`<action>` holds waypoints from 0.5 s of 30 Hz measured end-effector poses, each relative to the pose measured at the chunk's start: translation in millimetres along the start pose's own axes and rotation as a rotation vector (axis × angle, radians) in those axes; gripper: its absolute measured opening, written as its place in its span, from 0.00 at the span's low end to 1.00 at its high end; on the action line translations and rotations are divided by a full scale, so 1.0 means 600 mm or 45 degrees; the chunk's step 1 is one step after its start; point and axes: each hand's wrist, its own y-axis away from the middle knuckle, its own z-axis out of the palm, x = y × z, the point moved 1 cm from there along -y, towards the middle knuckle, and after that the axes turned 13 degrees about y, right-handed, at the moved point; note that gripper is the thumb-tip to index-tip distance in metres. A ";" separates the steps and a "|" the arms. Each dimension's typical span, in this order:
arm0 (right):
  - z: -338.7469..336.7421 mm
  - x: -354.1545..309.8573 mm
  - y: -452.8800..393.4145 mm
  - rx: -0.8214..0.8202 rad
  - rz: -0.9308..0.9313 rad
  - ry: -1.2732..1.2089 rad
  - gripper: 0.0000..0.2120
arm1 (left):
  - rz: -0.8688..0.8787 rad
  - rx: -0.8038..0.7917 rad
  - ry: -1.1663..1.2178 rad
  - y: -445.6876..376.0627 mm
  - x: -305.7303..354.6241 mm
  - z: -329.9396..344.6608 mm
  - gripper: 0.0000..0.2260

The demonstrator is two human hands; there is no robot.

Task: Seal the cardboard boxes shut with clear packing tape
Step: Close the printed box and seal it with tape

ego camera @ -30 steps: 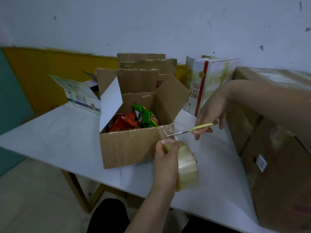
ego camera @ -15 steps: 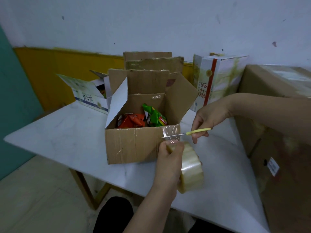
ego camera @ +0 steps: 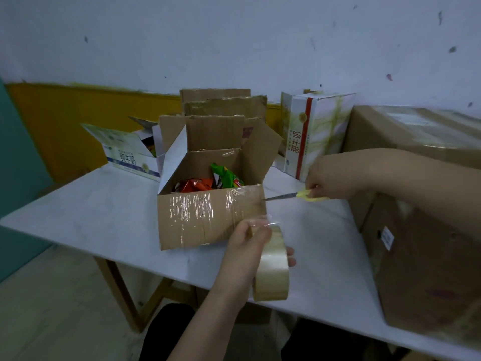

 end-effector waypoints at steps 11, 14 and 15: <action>0.196 -0.171 -0.029 0.203 0.670 -0.691 0.07 | 0.049 -0.102 -0.065 0.056 0.001 -0.008 0.08; 0.166 -0.185 -0.016 0.545 0.731 -0.903 0.20 | 0.073 -0.083 -0.117 0.070 0.008 -0.024 0.08; 0.141 -0.193 0.001 0.699 0.665 -1.130 0.23 | 0.077 -0.070 -0.139 0.075 0.011 -0.030 0.08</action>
